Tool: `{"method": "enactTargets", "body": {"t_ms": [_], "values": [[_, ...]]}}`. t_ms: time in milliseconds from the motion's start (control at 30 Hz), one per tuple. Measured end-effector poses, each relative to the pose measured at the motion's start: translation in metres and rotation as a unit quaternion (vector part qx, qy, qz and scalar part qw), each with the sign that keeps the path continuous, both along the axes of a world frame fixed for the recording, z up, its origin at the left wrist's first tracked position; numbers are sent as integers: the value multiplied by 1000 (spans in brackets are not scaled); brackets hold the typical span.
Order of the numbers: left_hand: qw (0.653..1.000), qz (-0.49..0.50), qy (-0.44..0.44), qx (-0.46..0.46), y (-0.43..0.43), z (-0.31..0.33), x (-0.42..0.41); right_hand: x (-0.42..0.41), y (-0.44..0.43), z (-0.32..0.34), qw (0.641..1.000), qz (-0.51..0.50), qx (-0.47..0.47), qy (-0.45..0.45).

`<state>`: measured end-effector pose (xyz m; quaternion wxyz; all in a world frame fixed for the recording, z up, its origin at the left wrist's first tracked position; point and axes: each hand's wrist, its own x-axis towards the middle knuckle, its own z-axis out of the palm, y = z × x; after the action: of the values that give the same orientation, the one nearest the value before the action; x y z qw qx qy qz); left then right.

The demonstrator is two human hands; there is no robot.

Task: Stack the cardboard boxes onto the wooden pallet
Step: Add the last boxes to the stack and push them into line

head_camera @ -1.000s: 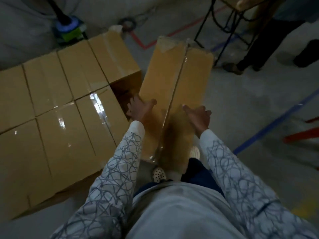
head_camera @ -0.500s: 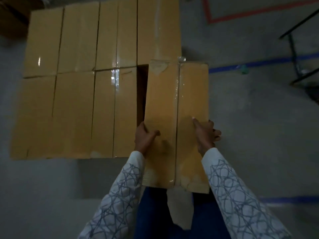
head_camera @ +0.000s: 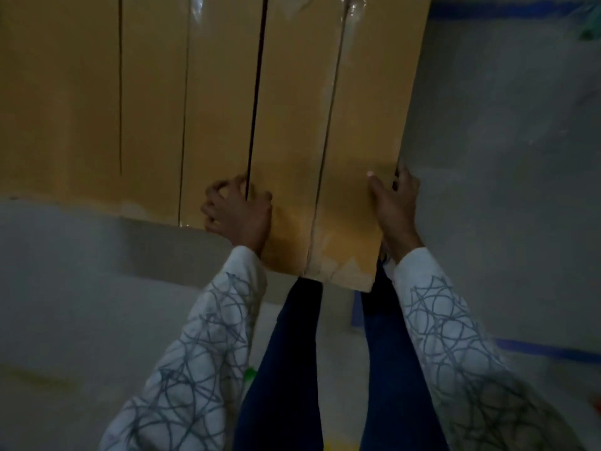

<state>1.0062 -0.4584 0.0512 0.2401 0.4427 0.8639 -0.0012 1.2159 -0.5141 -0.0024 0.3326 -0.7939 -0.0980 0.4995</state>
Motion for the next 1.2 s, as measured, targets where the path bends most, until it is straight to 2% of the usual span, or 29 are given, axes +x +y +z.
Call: {"method": "enactTargets", "body": {"t_ms": [67,133,200,267,300,433,567,667,767,867,933,1000,1067,1133,1167,1200], "values": [[994,112,18,-5,-36,1,-5,-3,-24,6,999,23,11,28],[964,264,-14,-41,-67,-1,-15,-9,-44,17,999,36,9,34],[885,437,-147,-65,-88,-9,-29,-18,-65,21,999,26,2,43],[788,527,-313,-61,-96,-15,-39,-32,-83,27,998,-8,-36,58],[758,540,-363,-54,-95,-13,-41,-39,-91,29,995,-31,-67,67],[720,566,-395,-71,-81,-4,-48,-59,-100,42,972,-102,-146,152],[709,560,-421,-79,-73,5,-57,-60,-87,44,971,-137,-129,149],[686,565,-451,-83,-64,7,-62,-57,-77,45,974,-137,-113,138],[690,563,-442,-101,-52,-1,-67,-54,-69,42,977,-134,-102,132],[676,572,-451,-111,-41,-1,-69,-51,-62,43,978,-134,-90,131],[658,594,-447,-120,-30,1,-73,-51,-60,44,977,-137,-94,135],[612,631,-459,-129,-26,-6,-84,-51,-58,46,975,-140,-94,144],[649,609,-436,-133,-29,-16,-90,-51,-57,46,975,-139,-97,146],[634,610,-455,-134,-31,-38,-101,-51,-55,45,975,-138,-93,150],[577,666,-461,-107,-27,-36,-99,-51,-53,44,975,-138,-91,150],[504,718,-471,-95,-25,-35,-101,-50,-51,44,975,-138,-89,149]]}}
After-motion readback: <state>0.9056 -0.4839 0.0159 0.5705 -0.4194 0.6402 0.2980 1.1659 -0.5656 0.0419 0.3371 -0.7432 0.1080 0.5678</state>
